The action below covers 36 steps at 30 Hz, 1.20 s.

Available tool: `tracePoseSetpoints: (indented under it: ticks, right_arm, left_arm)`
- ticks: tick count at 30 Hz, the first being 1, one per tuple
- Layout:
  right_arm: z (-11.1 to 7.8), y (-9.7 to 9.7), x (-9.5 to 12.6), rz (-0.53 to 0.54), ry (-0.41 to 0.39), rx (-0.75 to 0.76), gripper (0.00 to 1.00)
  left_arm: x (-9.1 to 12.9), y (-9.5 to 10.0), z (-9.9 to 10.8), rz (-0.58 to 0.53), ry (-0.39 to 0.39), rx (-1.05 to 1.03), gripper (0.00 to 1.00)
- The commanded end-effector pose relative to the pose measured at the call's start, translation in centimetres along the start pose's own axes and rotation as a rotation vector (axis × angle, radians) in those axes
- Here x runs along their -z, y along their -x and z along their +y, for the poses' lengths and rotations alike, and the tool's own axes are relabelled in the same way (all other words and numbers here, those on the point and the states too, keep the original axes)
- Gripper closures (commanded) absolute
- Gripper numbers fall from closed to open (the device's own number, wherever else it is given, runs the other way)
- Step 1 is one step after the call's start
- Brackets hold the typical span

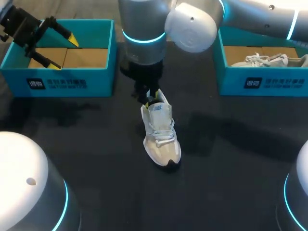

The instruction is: Take the shoe out of the shoebox, open the shoe tongue, remove and reinsert the insole, then place the shoe into the shoebox

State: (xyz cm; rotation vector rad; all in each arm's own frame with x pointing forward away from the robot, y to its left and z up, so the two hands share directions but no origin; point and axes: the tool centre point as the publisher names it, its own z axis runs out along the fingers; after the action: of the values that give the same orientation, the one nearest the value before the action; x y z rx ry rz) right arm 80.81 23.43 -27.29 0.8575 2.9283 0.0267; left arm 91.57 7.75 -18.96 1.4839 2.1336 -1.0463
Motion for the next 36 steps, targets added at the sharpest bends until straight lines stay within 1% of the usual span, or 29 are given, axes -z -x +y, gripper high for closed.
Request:
tracePoseSetpoints:
  ticks: [1,3,4,6,7,8,10,11,12,13,14,15,16,18,19,20,21,23,24,35,36]
  right_arm:
    - [0.44,0.32,0.27,0.007,0.054,0.621,0.53]
    - [0.53,0.87,0.2,0.009,0.061,0.626,0.53]
    - [0.53,0.87,0.2,0.009,0.061,0.626,0.44]
    - [0.53,0.87,0.2,0.009,0.061,0.626,0.33]
    - [0.53,0.87,0.2,0.009,0.061,0.626,0.33]
    - [0.53,0.87,0.2,0.009,0.061,0.626,0.45]
    - [0.53,0.87,0.2,0.009,0.061,0.626,0.43]
    - [0.53,0.87,0.2,0.009,0.061,0.626,0.33]
    - [0.53,0.87,0.2,0.009,0.061,0.626,0.17]
    - [0.53,0.87,0.2,0.009,0.061,0.626,0.16]
    - [0.53,0.87,0.2,0.009,0.061,0.626,0.6]
    - [0.53,0.87,0.2,0.009,0.061,0.626,0.56]
    - [0.53,0.87,0.2,0.009,0.061,0.626,0.56]
    - [0.53,0.87,0.2,0.009,0.061,0.626,0.51]
    - [0.53,0.87,0.2,0.009,0.061,0.626,0.38]
    - [0.53,0.87,0.2,0.009,0.061,0.626,0.36]
    - [0.53,0.87,0.2,0.009,0.061,0.626,0.3]
    - [0.53,0.87,0.2,0.009,0.061,0.626,0.11]
    - [0.53,0.87,0.2,0.009,0.061,0.626,0.0]
    - [0.53,0.87,0.2,0.009,0.061,0.626,0.0]
    - [0.68,1.18,0.13,0.007,0.061,0.625,0.0]
  left_arm:
    - [0.03,0.01,0.0,0.002,0.0,0.0,0.0]
    - [0.03,0.01,0.0,0.002,0.0,0.0,0.0]
    - [0.03,0.01,0.0,0.002,0.0,0.0,0.0]
    - [0.03,0.01,0.0,0.002,0.0,0.0,0.0]
    - [0.03,0.01,0.0,0.002,0.0,0.0,0.0]
    - [0.03,0.01,0.0,0.002,0.0,0.0,0.0]
    - [0.03,0.01,0.0,0.002,0.0,0.0,0.0]
    - [0.03,0.01,0.0,0.002,0.0,0.0,0.0]
    - [0.03,0.01,0.0,0.002,0.0,0.0,0.0]
    - [0.03,0.01,0.0,0.002,0.0,0.0,0.0]
    - [0.03,0.01,0.0,0.002,0.0,0.0,0.0]
    - [0.03,0.01,0.0,0.002,0.0,0.0,0.0]
    - [0.03,0.01,0.0,0.002,0.0,0.0,0.0]
    - [0.03,0.01,0.0,0.002,0.0,0.0,0.0]
    - [0.03,0.01,0.0,0.002,0.0,0.0,0.0]
    - [0.03,0.01,0.0,0.002,0.0,0.0,0.0]
    - [0.03,0.01,0.0,0.002,0.0,0.0,0.0]
    - [0.03,0.01,0.0,0.002,0.0,0.0,0.0]
    - [0.03,0.01,0.0,0.002,0.0,0.0,0.0]
    - [0.03,0.01,0.0,0.002,0.0,0.0,0.0]
    - [0.03,0.01,0.0,0.002,0.0,0.0,0.0]
